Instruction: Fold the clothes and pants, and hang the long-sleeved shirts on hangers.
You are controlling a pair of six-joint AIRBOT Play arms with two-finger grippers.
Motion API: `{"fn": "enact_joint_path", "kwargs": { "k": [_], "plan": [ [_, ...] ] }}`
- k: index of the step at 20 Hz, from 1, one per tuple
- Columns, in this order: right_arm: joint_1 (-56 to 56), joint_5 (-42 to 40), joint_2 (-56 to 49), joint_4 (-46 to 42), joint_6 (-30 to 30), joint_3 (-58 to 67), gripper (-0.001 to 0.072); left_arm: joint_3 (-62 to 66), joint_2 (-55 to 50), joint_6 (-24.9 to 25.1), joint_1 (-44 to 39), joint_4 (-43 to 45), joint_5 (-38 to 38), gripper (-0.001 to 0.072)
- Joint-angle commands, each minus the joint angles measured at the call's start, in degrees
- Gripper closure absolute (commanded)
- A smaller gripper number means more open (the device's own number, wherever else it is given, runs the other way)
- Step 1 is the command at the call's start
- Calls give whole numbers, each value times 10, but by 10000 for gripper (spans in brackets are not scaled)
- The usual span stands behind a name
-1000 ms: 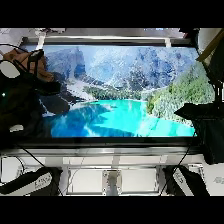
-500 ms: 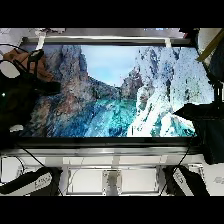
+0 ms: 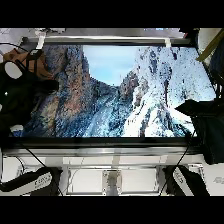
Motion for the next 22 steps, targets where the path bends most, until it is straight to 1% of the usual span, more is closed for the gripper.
{"fn": "enact_joint_path", "kwargs": {
  "k": [1, 2, 3, 4, 5, 9, 11, 12, 13, 14, 16, 18, 20, 22],
  "plan": [
    [1, -29, 0, 0, 0, 0, 685, 0, -17, -11, 3, 194, 79, 344],
    [1, -31, 0, 0, 0, 0, 684, 0, -28, -32, 6, 269, 83, 139],
    [1, -33, 0, 0, 0, 0, 684, 0, -38, -50, 13, 334, 76, 140],
    [1, -33, 0, 0, 0, 0, 685, 0, -50, -57, 23, 381, 58, 140],
    [1, -33, 0, 0, 0, 0, 684, 0, -62, -57, 38, 403, 29, 141],
    [1, -37, 0, -2, 0, 0, 684, 0, -97, -56, 91, 406, -65, 140],
    [1, -48, 0, -5, 0, 0, 685, 0, -111, -52, 105, 406, -115, 139],
    [1, -56, 0, -4, 0, 0, 684, 0, -119, -41, 109, 404, -143, 135],
    [1, -66, 0, -5, 0, 0, 684, 0, -129, -30, 111, 404, -166, 98],
    [1, -74, 0, -5, 0, 0, 685, 0, -137, -15, 111, 404, -187, 92],
    [1, -84, 0, -4, 0, 0, 685, 0, -149, -7, 110, 390, -223, 92],
    [1, -87, 0, -4, 0, 0, 684, 0, -157, 5, 111, 380, -226, 92],
    [1, -87, 0, -4, 0, 0, 685, 0, -167, 30, 115, 383, -219, 92],
    [1, -87, 0, -4, 0, 0, 685, 0, -183, 30, 124, 383, -198, 102]
  ]
}}
